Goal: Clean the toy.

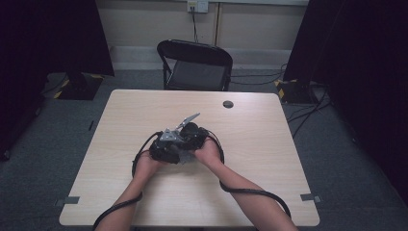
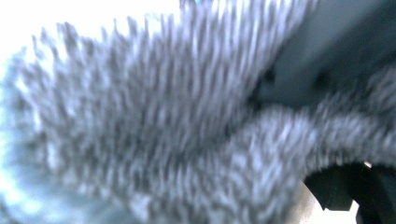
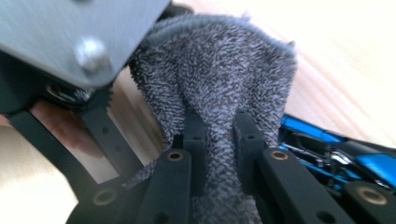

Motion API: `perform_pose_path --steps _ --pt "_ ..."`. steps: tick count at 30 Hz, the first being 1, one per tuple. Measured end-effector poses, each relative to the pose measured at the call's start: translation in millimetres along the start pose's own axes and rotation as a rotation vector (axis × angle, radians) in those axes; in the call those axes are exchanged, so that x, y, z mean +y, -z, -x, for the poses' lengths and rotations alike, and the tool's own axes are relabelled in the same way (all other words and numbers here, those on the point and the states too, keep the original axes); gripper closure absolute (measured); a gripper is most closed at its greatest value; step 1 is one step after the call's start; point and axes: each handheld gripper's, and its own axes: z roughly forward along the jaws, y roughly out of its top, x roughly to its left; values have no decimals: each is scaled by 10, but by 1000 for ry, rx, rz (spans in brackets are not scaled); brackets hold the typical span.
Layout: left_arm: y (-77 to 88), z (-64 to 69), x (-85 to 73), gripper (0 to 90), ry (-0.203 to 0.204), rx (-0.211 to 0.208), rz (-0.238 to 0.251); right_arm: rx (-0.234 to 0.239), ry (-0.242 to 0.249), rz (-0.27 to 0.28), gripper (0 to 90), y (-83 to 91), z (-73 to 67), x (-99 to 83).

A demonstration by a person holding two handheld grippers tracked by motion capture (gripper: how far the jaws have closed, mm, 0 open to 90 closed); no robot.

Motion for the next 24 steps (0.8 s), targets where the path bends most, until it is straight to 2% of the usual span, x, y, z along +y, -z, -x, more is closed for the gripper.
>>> perform_pose_path --steps 3,7,10,15,20,24 --pt "-3 3 -1 235 11 -19 -1 -18 32 -21 792 -80 -37 -31" --pt "-3 3 -1 235 11 -19 -1 -22 27 -18 792 -73 -30 -38" --pt "0 1 0 235 10 -21 -4 -49 44 -16 793 -45 -16 -40" --pt "2 -3 0 235 1 -20 -10 -41 -15 2 794 31 116 -64" --pt "1 -1 -1 235 5 -23 -10 -68 -38 24 794 95 211 -81" --pt "1 -1 -1 235 5 -23 -10 -98 -63 31 794 152 339 -129"
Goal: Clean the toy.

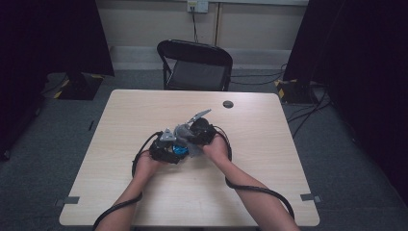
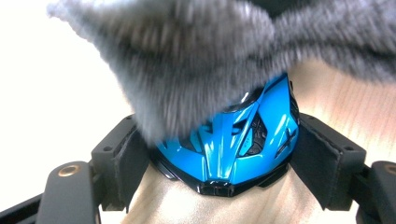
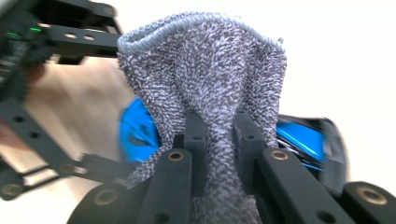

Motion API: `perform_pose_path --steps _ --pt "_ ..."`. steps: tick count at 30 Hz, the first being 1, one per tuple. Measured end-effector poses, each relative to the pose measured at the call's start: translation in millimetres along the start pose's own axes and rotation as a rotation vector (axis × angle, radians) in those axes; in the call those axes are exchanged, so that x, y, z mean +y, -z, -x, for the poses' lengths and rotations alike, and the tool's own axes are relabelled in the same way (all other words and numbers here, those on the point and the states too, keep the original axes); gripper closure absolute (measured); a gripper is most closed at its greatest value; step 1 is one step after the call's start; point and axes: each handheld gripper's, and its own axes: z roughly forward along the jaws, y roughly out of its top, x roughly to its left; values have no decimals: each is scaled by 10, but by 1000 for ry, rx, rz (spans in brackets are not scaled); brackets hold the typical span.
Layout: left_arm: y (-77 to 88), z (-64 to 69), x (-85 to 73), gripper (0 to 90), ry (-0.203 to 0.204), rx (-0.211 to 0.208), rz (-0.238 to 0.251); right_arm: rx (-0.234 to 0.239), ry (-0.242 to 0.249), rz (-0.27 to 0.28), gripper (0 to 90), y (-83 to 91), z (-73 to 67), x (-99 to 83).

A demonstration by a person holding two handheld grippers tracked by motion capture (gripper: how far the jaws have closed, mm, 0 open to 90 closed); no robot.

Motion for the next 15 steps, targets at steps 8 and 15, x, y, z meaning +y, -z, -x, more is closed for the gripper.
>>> perform_pose_path --steps 8,15 --pt "0 0 0 235 0 1 1 -19 -66 6 794 44 199 -90" --pt "0 0 0 235 0 1 0 -55 -92 22 793 70 303 -126"
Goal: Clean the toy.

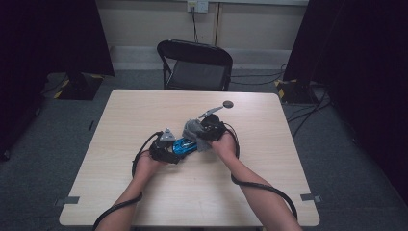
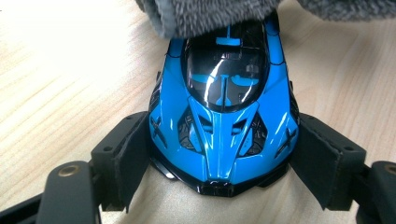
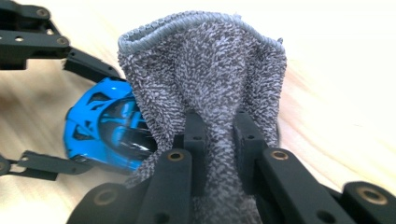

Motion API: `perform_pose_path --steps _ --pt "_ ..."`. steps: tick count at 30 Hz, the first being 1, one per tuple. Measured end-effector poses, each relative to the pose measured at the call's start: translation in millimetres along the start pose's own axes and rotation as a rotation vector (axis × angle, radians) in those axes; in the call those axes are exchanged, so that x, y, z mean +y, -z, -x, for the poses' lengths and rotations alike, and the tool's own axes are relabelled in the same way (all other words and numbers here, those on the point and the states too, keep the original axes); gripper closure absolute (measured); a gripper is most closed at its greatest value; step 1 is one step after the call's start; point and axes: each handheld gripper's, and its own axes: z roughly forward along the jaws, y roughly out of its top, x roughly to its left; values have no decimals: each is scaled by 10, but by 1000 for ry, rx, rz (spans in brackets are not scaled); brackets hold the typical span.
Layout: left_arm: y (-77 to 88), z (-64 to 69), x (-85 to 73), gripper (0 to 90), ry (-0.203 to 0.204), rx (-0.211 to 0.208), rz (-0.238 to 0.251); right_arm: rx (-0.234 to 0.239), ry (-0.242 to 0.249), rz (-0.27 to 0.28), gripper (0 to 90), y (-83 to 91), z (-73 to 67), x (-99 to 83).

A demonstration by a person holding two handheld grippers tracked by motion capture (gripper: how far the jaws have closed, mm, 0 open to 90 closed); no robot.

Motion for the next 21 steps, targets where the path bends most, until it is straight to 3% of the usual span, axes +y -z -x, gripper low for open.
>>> perform_pose_path --steps 10,21 --pt "0 0 0 235 0 0 0 -16 -55 37 793 59 150 -42" --pt "0 0 0 235 0 0 0 -65 -75 36 793 136 317 -85"
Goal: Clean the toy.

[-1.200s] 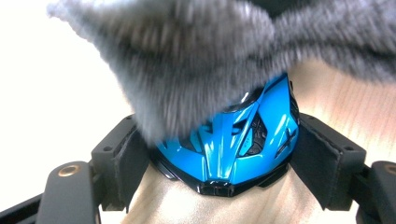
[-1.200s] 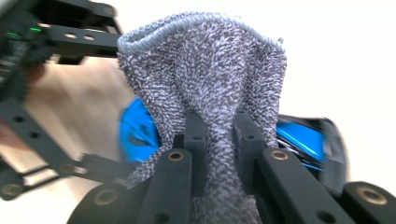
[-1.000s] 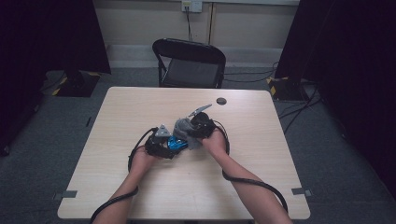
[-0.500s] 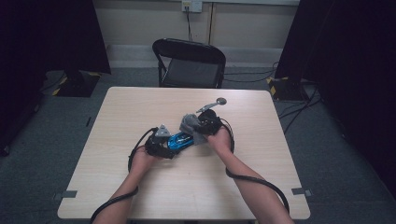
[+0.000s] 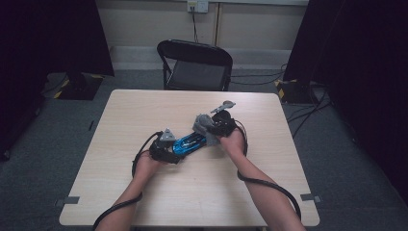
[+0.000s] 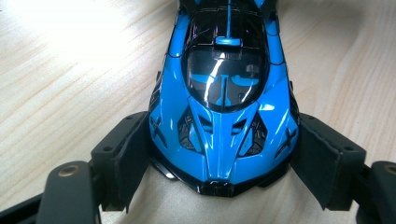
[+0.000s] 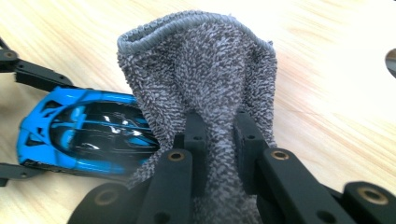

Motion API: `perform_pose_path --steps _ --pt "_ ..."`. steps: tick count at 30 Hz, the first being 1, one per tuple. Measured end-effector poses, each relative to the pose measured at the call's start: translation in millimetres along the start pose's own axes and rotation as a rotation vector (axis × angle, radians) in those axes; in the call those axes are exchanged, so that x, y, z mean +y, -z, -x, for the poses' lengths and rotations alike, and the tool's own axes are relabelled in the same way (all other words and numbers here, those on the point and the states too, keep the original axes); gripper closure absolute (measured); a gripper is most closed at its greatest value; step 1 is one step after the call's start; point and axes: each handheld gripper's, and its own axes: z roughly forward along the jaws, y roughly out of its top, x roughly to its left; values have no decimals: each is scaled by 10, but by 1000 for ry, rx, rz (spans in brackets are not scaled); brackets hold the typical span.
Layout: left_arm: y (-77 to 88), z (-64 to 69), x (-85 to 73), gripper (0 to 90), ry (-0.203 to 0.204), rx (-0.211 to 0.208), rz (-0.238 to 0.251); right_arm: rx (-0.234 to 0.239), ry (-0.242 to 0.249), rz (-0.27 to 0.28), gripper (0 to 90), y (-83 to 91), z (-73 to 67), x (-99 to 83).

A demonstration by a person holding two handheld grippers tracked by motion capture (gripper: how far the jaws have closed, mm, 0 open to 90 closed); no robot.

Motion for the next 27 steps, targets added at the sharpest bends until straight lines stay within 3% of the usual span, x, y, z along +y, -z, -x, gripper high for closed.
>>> perform_pose_path --steps 13,27 --pt "0 0 0 235 0 0 0 -16 -28 -6 793 38 203 -113" --pt "0 0 0 235 0 0 0 -74 -58 -8 792 172 441 -198"
